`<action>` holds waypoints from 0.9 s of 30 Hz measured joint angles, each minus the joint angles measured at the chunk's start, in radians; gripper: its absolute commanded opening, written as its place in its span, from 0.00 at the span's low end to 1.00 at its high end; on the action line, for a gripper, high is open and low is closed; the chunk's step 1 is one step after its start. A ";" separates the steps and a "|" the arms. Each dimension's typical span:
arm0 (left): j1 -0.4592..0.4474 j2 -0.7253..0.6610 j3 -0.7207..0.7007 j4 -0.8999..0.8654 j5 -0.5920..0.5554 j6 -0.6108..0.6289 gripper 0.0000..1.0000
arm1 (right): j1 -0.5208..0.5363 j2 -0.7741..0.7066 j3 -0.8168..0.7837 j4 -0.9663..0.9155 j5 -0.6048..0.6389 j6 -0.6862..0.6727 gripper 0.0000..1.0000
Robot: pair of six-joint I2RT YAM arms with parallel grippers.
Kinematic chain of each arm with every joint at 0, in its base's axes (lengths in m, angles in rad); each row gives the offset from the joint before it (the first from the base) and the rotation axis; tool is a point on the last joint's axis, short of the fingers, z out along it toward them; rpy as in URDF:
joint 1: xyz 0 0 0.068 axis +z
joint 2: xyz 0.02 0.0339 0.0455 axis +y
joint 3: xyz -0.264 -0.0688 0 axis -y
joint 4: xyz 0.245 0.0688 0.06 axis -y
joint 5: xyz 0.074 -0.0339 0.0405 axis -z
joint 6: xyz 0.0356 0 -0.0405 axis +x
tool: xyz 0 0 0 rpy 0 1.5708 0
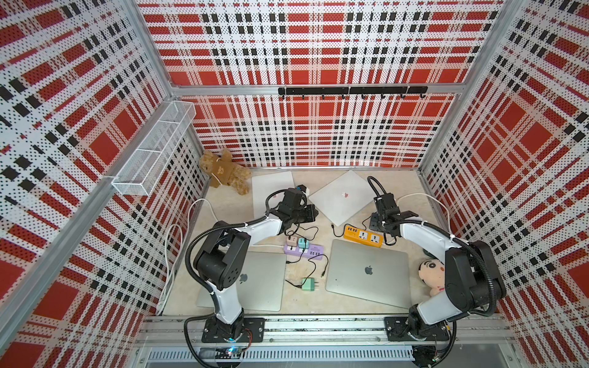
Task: Unplug the laptop charger
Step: Place the plug at the center of the board.
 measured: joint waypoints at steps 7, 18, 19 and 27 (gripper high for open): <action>-0.005 0.004 -0.001 0.002 -0.002 0.000 0.10 | -0.023 0.076 0.096 -0.035 -0.037 -0.033 0.29; -0.006 0.003 -0.019 0.004 -0.009 0.000 0.10 | -0.064 0.180 0.179 -0.123 -0.107 -0.059 0.31; -0.006 0.002 -0.019 0.004 -0.010 0.000 0.10 | -0.068 0.188 0.188 -0.127 -0.110 -0.061 0.32; -0.005 -0.022 -0.038 0.003 -0.011 0.000 0.10 | -0.116 0.264 0.264 -0.165 -0.159 -0.073 0.33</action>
